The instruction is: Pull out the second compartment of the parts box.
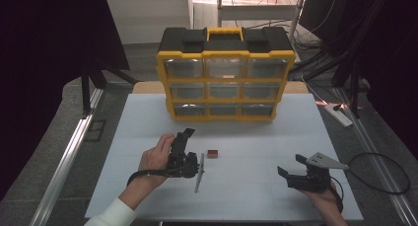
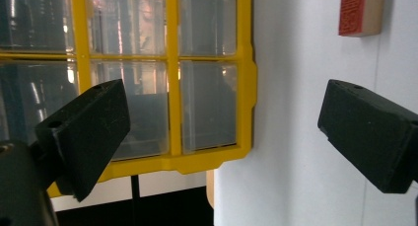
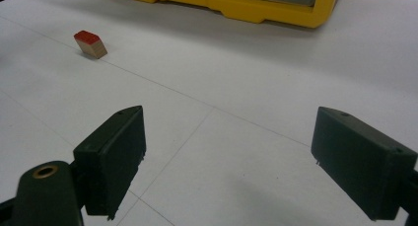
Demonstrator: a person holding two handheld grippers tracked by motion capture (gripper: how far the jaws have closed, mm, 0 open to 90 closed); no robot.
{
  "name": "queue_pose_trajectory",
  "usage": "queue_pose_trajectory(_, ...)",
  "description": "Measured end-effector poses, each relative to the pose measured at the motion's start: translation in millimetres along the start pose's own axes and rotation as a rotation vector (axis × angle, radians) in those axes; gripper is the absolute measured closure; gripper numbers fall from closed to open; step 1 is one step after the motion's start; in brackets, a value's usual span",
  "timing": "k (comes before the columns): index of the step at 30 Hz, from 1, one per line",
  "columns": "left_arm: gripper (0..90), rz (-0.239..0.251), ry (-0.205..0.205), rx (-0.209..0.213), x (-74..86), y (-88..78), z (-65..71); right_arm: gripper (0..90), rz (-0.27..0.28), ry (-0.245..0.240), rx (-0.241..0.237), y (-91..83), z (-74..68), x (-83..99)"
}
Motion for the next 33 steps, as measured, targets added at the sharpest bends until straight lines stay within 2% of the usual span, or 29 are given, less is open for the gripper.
queue_pose_trajectory(6, 5.9, 0.004, -0.006, -0.011, -0.8, 1.2, -4.2, 13.9, -0.002, 0.001, -0.001, 0.1, -0.2, 0.2)
queue_pose_trajectory(13, 6.0, 0.005, 0.016, -0.025, -3.7, 5.9, -9.1, 13.9, -0.003, 0.000, 0.000, 0.3, -0.2, 0.2)
queue_pose_trajectory(33, 6.2, -0.005, 0.008, -0.052, -5.6, 19.1, -25.5, 13.9, -0.003, -0.003, 0.000, 0.4, -0.1, 0.2)
Point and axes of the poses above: each handheld gripper's, and its own axes: y roughly forward along the jaws, x roughly out of its underside, z roughly to its right, the point moved 6 cm from there along y, roughly forward along the jaws, and after that the axes turned 8 degrees about -x, right-handed, at the moved point
